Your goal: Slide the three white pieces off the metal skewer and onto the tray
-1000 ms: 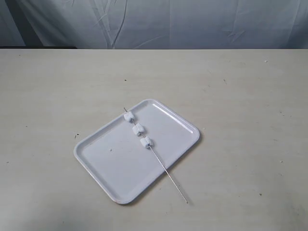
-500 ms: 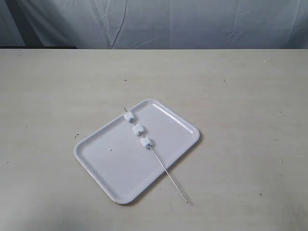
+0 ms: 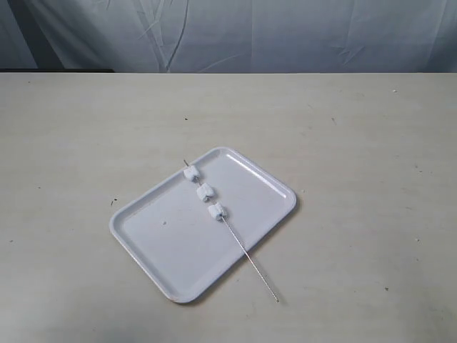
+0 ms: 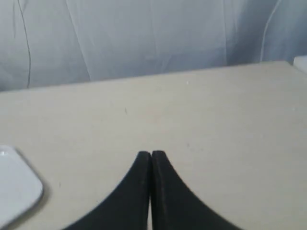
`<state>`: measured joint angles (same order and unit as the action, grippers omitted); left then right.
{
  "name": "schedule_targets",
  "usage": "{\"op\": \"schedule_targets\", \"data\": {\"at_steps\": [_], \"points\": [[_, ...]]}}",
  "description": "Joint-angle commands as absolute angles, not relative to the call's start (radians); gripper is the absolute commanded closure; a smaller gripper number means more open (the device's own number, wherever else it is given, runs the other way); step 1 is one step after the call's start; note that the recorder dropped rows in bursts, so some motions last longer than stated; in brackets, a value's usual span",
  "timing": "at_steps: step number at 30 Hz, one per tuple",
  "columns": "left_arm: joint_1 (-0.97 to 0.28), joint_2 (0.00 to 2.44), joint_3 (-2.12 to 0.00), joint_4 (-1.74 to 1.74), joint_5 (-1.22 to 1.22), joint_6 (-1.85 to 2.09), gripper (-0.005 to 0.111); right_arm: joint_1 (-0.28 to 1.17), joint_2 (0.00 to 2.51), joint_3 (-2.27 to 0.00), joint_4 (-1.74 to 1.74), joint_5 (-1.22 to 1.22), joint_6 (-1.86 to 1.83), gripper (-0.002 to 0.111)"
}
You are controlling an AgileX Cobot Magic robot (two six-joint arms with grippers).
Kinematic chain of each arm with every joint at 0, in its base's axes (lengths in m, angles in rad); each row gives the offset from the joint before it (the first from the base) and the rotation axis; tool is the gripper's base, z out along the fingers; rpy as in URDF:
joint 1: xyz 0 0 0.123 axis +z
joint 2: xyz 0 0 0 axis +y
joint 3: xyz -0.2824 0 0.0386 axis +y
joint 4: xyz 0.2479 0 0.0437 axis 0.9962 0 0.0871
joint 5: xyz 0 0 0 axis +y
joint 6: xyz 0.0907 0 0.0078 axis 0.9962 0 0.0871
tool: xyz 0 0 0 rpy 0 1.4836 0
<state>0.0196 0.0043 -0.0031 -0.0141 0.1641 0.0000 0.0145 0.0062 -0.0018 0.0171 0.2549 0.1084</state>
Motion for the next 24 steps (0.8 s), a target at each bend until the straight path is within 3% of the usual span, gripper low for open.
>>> {"op": "schedule_targets", "data": {"at_steps": [1, 9, 24], "points": [[0.02, 0.0, 0.0, -0.056, -0.157, 0.0, 0.081, 0.011, 0.0, 0.0, 0.009, -0.089, 0.107, 0.109], [0.02, 0.0, 0.0, -0.054, -0.529, 0.0, 0.081, 0.011, 0.0, 0.0, 0.009, -0.317, 0.107, 0.109], [0.02, 0.0, 0.0, -0.048, -0.673, 0.0, 0.081, 0.011, 0.0, 0.0, 0.009, -0.329, 0.107, 0.109]]}}
